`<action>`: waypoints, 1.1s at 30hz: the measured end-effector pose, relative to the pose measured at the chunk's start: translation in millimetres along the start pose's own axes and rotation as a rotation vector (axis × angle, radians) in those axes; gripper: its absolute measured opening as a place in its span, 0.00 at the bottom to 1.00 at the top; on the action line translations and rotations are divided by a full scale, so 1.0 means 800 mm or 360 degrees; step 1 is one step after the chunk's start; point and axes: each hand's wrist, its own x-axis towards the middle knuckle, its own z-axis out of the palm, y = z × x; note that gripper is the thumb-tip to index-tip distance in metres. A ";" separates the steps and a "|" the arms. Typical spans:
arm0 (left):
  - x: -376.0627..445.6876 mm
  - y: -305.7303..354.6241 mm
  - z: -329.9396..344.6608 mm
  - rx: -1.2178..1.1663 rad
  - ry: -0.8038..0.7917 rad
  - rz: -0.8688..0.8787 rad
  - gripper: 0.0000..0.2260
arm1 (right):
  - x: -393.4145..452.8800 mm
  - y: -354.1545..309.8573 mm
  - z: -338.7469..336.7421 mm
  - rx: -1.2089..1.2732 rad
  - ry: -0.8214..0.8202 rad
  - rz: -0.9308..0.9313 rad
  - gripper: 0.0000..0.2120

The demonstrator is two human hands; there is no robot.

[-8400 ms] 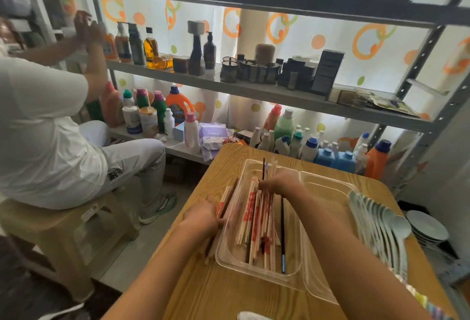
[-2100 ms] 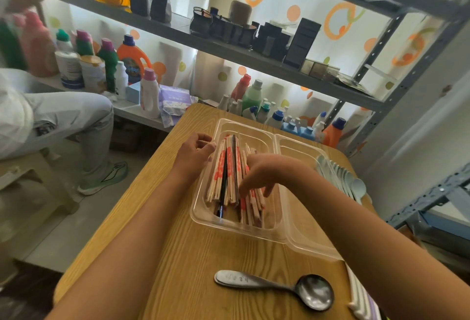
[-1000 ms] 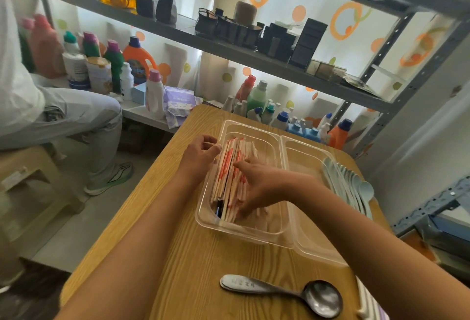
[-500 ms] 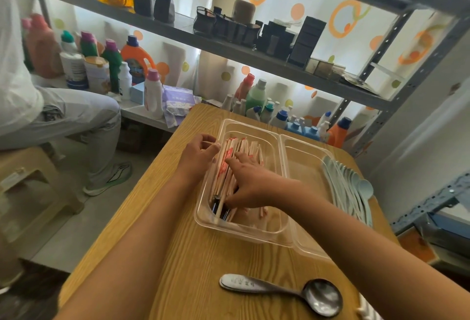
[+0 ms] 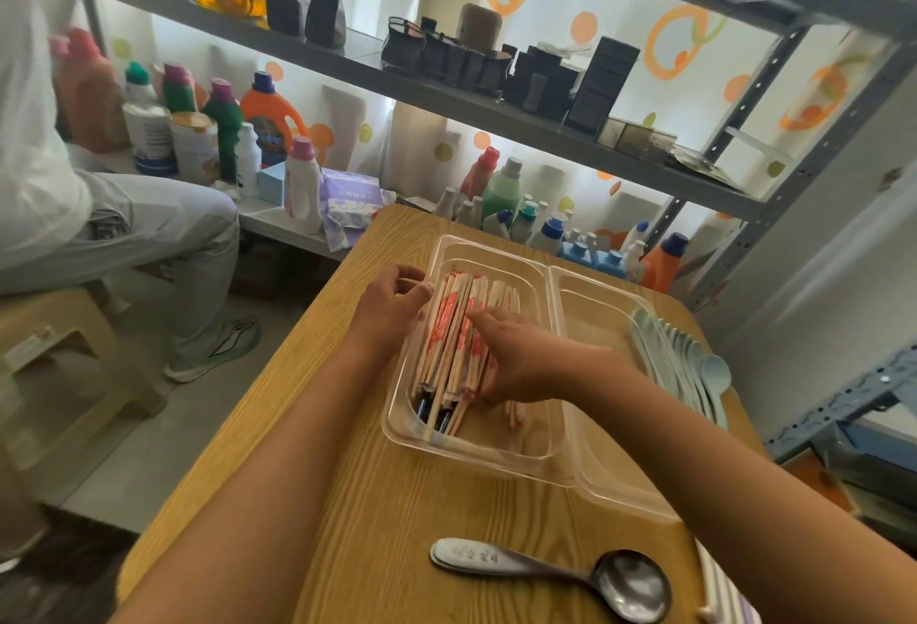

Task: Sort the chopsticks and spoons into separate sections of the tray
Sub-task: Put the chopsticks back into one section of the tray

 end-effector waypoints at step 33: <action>-0.003 0.006 0.000 0.0025 -0.0001 0.0022 0.10 | 0.045 -0.015 -0.009 0.0988 0.0086 0.0418 0.11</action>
